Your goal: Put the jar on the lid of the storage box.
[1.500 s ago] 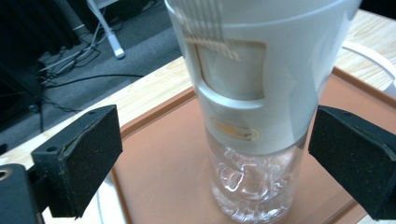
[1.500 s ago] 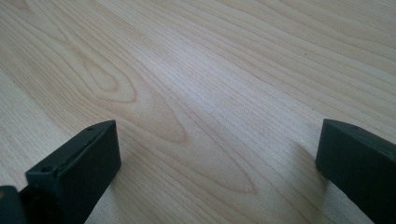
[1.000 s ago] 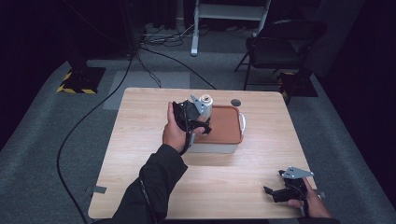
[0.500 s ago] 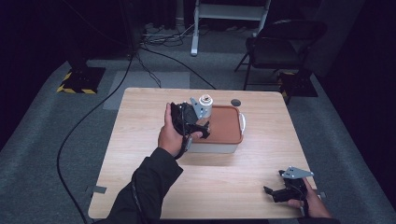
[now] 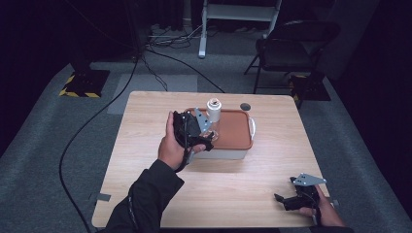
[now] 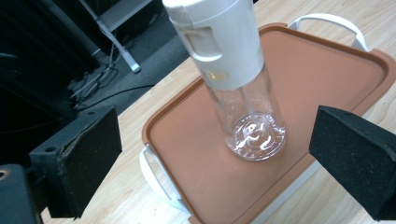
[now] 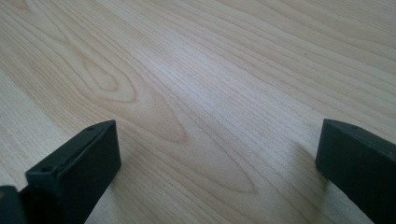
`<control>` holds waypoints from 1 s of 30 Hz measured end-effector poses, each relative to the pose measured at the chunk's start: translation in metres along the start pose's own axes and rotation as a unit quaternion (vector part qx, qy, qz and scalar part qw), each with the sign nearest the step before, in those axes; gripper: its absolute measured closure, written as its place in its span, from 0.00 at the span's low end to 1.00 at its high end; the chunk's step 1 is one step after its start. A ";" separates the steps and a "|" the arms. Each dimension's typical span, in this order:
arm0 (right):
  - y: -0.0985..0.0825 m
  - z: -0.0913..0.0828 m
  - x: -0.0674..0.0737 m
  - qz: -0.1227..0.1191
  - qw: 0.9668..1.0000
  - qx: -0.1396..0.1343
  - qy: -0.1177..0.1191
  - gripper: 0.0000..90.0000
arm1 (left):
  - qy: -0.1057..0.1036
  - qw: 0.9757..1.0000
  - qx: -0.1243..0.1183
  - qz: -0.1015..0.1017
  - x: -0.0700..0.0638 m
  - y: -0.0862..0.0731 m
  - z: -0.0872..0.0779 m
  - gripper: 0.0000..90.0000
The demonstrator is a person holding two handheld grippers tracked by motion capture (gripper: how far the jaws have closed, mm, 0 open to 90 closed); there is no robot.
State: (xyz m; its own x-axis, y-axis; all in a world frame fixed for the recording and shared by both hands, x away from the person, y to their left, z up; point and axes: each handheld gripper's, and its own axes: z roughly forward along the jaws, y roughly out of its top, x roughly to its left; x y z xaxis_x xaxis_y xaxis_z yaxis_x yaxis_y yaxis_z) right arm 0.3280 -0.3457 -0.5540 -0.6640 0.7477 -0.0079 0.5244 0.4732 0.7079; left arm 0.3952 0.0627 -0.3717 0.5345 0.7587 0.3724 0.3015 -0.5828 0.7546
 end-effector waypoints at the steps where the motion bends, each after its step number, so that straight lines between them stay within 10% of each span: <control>1: 0.000 0.000 0.000 0.000 1.000 0.000 0.000 0.00 | -0.002 1.000 -0.001 -0.001 0.000 -0.001 -0.001 0.03; 30: 0.000 0.000 0.000 0.000 1.000 0.000 0.000 0.00 | -0.003 0.999 0.030 0.038 -0.013 -0.045 -0.010 0.03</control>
State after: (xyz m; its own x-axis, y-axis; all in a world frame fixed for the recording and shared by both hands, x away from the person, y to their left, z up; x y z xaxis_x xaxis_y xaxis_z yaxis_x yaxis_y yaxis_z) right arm 0.3280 -0.3456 -0.5540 -0.6639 0.7478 -0.0078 0.5245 0.4730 0.7080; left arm 0.3672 0.0822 -0.4054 0.5620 0.7105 0.4236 0.3075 -0.6549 0.6904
